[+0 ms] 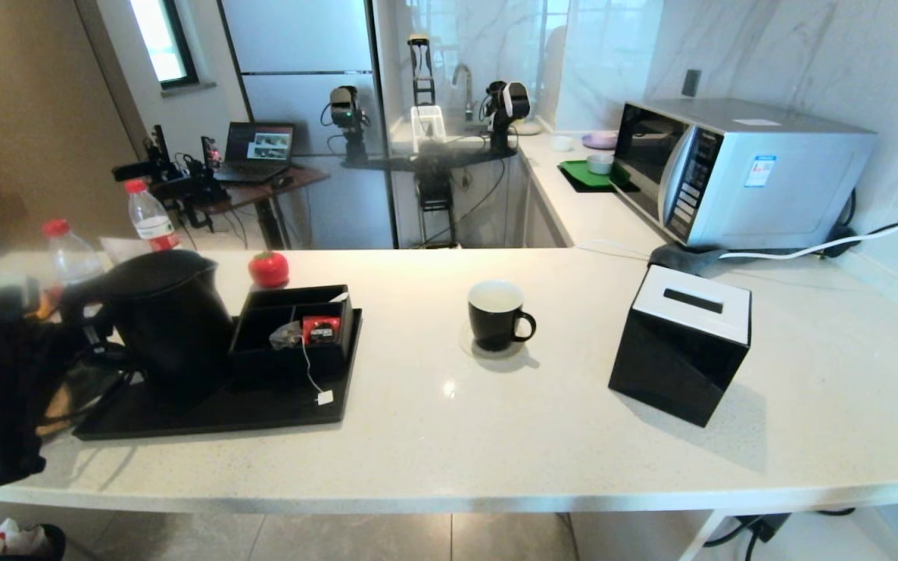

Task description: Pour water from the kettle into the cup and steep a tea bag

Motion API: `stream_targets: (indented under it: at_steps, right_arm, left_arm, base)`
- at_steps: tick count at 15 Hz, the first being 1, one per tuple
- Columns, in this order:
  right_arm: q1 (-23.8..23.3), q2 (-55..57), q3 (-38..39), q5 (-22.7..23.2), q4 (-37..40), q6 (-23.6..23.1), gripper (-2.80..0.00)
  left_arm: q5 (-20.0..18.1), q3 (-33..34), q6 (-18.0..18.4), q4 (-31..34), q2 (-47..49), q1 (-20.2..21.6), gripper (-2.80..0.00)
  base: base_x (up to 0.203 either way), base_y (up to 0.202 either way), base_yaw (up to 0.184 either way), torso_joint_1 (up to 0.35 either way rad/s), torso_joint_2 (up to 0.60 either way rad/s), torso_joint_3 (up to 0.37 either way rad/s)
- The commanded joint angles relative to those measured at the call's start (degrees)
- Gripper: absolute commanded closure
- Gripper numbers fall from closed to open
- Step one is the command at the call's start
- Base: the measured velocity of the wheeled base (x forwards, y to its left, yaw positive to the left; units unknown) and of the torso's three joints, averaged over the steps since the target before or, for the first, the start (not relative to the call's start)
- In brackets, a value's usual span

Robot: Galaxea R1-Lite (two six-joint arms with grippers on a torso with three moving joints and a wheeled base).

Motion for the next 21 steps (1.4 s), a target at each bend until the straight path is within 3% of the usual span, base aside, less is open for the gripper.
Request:
stream_targets:
  at_steps: [1,12,13,21]
  right_arm:
    - [0.00,0.07,0.00,0.09,0.01,-0.06,0.00]
    - [0.00,0.07,0.00,0.02,0.01,-0.06,0.00]
    - [0.00,0.07,0.00,0.02,0.01,-0.06,0.00]
    - [0.01,0.07,0.00,0.02,0.01,-0.06,0.00]
  left_arm:
    - [-0.24,1.58,0.00,-0.51,-1.77,0.01,-2.80]
    - [-1.07,20.94,0.00,-0.42,-13.77,0.43,-2.80]
    - [-1.08,22.93,0.00,-0.42,-15.36,0.44,0.00]
    - [-1.74,36.29,0.66,-0.15,-28.87,0.00,0.00]
  base:
    - [0.000,0.000,0.000,0.000,0.00,0.000]
    - [0.000,0.000,0.000,0.000,0.00,0.000]
    - [0.000,0.000,0.000,0.000,0.00,0.000]
    - [0.000,0.000,0.000,0.000,0.00,0.000]
